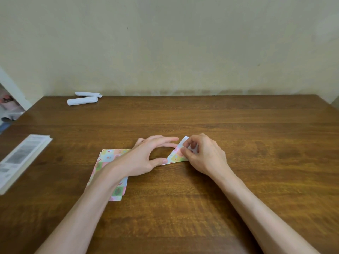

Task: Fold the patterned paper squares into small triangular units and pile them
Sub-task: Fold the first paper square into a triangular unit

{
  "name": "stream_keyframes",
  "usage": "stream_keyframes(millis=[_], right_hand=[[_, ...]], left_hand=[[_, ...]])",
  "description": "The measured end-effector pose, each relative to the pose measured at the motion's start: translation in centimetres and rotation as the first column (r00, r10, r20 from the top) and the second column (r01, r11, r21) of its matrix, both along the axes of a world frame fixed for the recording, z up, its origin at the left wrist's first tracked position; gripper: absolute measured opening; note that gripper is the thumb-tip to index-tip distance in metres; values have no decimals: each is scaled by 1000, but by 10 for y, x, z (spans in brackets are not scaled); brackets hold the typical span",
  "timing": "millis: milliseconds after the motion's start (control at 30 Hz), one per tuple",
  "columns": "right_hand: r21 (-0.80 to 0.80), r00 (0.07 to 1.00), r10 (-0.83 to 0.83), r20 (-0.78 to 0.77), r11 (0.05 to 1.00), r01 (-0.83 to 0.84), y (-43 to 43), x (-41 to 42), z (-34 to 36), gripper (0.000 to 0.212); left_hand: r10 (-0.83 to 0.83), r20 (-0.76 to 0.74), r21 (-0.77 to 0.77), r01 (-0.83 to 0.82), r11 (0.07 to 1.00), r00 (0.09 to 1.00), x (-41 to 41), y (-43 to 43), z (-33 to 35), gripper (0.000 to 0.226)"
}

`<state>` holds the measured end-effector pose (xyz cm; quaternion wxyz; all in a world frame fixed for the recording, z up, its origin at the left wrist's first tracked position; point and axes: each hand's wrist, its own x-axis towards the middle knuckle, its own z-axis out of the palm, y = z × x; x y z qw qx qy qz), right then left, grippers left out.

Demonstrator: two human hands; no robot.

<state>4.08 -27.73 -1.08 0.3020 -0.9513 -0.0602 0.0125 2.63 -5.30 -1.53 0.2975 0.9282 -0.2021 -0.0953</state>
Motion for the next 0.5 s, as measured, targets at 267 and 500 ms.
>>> stream_keyframes(millis=[267,500], right_hand=[[-4,1000,13,2,1000,-13,1,0,-1,9],[2,1000,12,2,1000,-12,1,-1,-1,9]], left_hand=[[0,-27,-17,-1,1000,1000,-1,0,3,58],[4,-20,-17,-4,1000,1000,-1,0,3,59]])
